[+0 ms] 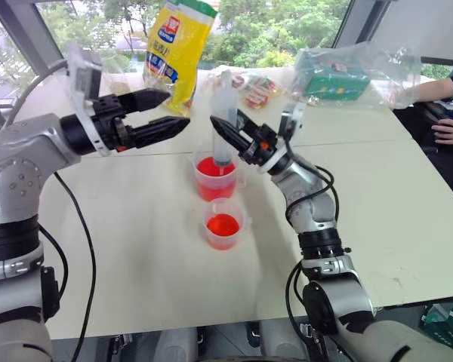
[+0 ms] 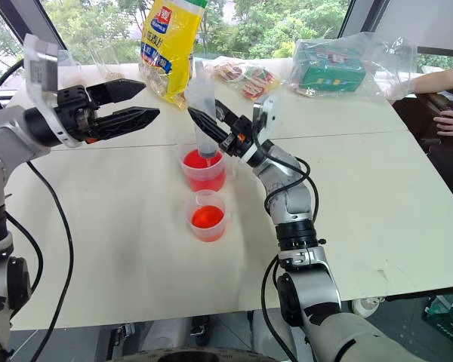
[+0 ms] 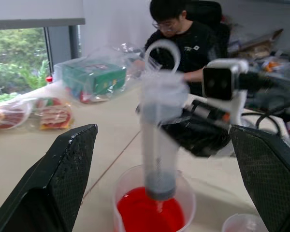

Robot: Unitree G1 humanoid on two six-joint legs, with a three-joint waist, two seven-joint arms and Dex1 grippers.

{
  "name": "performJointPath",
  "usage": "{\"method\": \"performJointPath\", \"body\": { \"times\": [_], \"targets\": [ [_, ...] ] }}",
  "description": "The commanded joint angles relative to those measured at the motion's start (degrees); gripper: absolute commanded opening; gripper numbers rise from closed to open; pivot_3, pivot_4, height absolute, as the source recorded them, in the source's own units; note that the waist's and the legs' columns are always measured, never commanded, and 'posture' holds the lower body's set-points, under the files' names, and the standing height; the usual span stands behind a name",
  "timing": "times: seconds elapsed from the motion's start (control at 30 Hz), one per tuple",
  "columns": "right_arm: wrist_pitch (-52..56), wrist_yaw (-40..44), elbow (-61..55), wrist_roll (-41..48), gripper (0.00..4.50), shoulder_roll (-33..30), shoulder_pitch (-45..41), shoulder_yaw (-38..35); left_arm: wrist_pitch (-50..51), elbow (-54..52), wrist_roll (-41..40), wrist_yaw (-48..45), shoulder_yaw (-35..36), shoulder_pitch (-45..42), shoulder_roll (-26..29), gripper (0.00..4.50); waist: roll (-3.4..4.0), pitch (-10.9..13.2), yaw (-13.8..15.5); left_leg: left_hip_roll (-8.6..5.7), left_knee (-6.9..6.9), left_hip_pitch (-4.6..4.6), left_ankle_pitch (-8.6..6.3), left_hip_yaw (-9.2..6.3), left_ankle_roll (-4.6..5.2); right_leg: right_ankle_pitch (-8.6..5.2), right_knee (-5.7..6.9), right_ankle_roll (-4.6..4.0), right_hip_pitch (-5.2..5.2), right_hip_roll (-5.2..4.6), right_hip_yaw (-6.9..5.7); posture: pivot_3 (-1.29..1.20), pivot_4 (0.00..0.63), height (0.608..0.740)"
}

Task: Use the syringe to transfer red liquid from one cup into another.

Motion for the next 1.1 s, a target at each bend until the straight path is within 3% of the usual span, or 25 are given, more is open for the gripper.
{"method": "performJointPath", "body": {
  "times": [0.03,1.1],
  "targets": [
    [-5.21,0.53,1.37,-1.28,1.38,-0.17,0.35,0.65,0.91,-3.23,-2.46,0.05,0.92,-1.36,-0.27,4.5,0.0,0.0,0.0,0.0,0.0,0.0,0.0,0.0,-0.01,0.0,0.01,0.0,0.0,0.0,0.0,0.0,0.15,0.74],
    [-7.57,1.89,1.2,-2.86,1.38,-2.93,2.45,4.98,-3.05,3.44,5.57,-2.77,-9.99,-5.99,-14.0,4.5,0.0,0.0,0.21,-0.02,0.05,0.1,-0.01,-0.06,0.03,-0.01,0.39,-0.02,-0.03,0.0,0.04,0.0,0.15,0.74]
  ]
}}
